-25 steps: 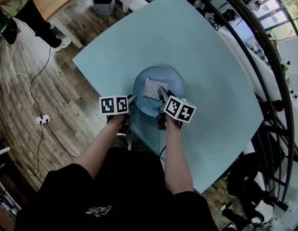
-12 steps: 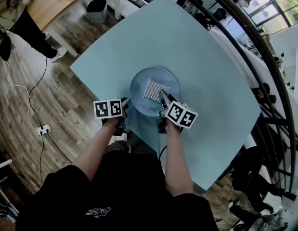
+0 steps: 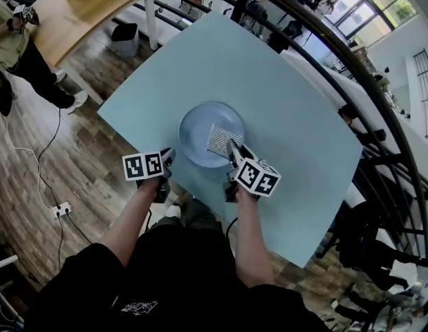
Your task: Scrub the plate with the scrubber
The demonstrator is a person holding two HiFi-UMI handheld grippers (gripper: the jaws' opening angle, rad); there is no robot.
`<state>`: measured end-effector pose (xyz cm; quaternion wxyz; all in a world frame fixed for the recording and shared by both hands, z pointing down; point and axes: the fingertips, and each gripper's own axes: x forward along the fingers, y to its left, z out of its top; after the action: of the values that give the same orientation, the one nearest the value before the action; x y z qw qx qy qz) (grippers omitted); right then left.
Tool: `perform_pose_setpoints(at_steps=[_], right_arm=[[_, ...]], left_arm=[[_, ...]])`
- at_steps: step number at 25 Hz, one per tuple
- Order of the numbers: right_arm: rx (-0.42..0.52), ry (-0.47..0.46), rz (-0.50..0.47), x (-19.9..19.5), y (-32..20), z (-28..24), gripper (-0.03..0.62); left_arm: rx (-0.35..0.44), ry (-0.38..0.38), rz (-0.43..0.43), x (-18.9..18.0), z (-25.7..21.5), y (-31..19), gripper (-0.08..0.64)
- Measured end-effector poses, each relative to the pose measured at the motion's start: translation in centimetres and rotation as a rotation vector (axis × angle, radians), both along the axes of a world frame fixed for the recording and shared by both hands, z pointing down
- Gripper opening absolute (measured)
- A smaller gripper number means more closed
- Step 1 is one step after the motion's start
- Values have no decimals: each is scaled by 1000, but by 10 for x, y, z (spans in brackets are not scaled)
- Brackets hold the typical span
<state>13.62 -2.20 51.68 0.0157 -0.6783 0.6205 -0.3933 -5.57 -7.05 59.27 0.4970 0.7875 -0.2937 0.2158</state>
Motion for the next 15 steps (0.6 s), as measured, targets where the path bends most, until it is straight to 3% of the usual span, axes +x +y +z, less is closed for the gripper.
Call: perform_pose_setpoints(at_steps=[15], right_arm=[[129, 185, 69, -19, 75, -85, 83]], left_arm=[[310, 79, 85, -19, -106, 24, 9]])
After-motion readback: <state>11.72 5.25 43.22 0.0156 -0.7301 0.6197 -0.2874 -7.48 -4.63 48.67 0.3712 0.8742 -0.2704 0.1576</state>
